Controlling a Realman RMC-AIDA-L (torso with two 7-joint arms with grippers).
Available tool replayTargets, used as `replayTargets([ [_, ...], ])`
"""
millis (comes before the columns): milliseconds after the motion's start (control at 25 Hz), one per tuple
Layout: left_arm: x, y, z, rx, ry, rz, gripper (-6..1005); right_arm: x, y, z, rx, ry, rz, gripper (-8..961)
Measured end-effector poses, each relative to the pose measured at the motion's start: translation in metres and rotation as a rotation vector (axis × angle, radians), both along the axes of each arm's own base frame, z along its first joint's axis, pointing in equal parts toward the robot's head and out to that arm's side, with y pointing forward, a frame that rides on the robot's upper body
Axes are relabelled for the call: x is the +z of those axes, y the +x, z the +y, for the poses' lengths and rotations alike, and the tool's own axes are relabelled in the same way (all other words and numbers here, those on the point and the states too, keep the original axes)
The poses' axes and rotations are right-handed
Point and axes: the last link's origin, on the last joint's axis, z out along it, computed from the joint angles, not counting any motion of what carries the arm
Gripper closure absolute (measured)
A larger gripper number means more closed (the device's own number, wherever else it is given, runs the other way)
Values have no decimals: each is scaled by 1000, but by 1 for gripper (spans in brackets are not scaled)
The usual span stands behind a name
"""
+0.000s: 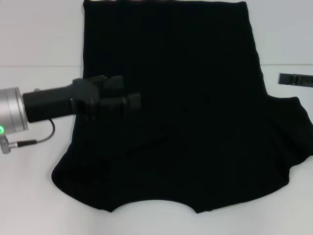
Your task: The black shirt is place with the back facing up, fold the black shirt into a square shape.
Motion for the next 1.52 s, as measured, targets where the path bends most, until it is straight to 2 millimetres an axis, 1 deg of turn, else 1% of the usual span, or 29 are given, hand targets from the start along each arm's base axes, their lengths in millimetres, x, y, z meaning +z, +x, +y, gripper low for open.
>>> replayTargets([
  [160, -16, 0, -7, -82, -6, 38, 163, 15, 15, 0, -152, -60, -55, 178],
  [240, -28, 0, -10, -133, -20, 70, 126, 21, 22, -1, -217, -73, -78, 178],
  [400, -42, -1, -15, -192, -29, 127, 51, 27, 34, -5, -324, -94, -125, 178],
  [600, -55, -3, -16, -207, -63, 182, 50, 27, 51, -11, -442, -115, -197, 177],
  [760, -63, 0, -18, -225, -90, 202, 51, 25, 58, -12, -486, -119, -220, 177],
  [960, -70, 2, -16, -228, -93, 225, 51, 16, 57, -12, -493, -138, -215, 177],
  [1040, -72, 2, -16, -228, -93, 233, 51, 2, 55, -10, -496, -173, -214, 177],
  [1080, -73, 2, -16, -228, -93, 236, 52, 2, 55, -10, -496, -173, -214, 177],
  [1240, -76, 4, -14, -233, -91, 254, 52, -15, 55, -8, -504, -206, -246, 178],
  [1520, -75, 5, -10, -233, -87, 260, 53, -16, 55, -5, -521, -206, -271, 178],
])
